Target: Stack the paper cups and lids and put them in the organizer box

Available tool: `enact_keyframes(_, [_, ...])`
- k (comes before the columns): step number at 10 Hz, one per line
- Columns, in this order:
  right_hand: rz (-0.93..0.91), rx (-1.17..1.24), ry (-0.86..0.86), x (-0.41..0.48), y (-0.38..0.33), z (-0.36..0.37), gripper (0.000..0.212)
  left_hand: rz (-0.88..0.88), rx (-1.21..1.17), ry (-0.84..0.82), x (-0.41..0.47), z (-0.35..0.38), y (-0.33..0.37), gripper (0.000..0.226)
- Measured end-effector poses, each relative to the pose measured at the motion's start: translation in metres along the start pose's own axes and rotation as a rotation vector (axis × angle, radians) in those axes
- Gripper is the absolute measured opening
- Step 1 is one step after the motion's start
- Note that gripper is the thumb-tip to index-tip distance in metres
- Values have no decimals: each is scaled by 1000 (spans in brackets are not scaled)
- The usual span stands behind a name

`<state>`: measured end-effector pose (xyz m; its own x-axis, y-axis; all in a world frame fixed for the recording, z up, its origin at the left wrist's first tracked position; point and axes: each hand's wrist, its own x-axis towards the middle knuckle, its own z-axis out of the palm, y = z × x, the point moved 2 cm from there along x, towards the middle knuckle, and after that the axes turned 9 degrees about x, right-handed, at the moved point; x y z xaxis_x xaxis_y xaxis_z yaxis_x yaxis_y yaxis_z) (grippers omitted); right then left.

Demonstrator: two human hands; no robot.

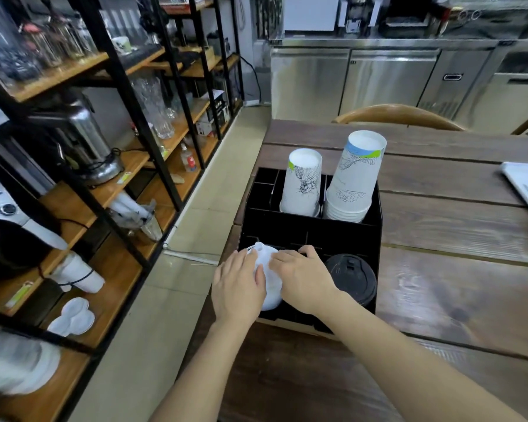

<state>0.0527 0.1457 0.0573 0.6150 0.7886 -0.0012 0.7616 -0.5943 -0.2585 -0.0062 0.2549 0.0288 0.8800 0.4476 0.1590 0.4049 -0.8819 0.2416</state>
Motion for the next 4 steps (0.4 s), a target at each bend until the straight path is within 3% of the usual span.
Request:
enact_keyframes(1, [1, 40, 20, -1, -6, -2, 22, 46, -12, 39, 0, -1, -2, 34])
enact_keyframes(4, [12, 44, 21, -4, 5, -6, 31, 43, -20, -78, 3, -8, -2, 42])
